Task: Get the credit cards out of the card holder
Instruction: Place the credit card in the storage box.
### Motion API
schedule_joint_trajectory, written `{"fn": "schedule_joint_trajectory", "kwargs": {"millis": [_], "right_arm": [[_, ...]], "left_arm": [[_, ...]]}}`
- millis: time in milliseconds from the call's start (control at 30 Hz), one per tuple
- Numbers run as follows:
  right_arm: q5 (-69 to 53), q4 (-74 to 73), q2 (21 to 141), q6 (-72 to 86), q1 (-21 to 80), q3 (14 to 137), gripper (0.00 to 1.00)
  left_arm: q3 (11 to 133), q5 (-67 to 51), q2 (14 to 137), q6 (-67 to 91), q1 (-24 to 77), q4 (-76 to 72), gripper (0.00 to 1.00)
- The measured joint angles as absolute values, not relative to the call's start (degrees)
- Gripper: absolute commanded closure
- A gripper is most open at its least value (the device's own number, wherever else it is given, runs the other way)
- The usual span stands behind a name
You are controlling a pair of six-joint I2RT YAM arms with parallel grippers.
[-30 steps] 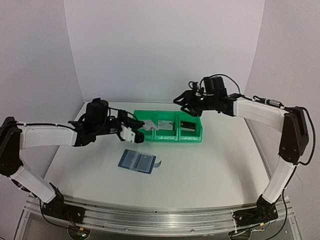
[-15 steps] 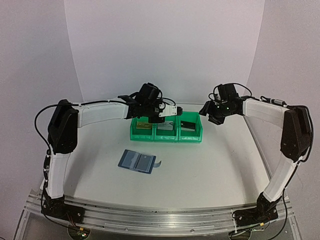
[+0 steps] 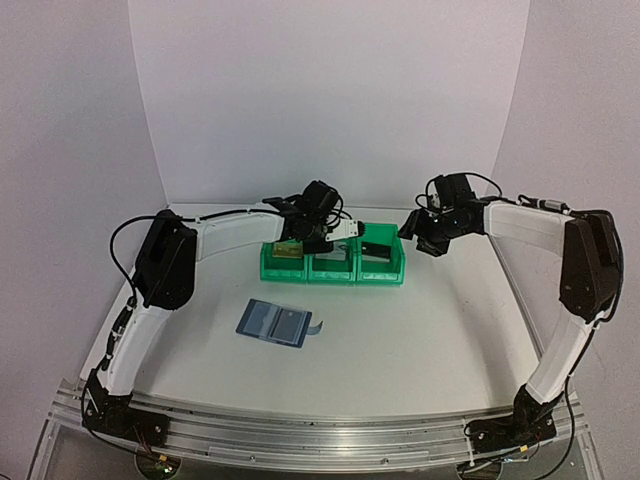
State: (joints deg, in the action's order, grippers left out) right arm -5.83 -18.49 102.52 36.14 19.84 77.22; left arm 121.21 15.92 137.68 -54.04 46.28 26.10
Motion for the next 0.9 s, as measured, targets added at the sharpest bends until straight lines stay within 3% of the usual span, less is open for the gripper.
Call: {"fn": "schedule_joint_trajectory", "kwargs": {"millis": [900], "right_arm": [[-6.8, -17.0, 102.7, 36.2, 19.8, 74.4, 0.39]], "left_arm": [[134.9, 26.6, 150.6, -56.4, 48.4, 31.0, 1.0]]}}
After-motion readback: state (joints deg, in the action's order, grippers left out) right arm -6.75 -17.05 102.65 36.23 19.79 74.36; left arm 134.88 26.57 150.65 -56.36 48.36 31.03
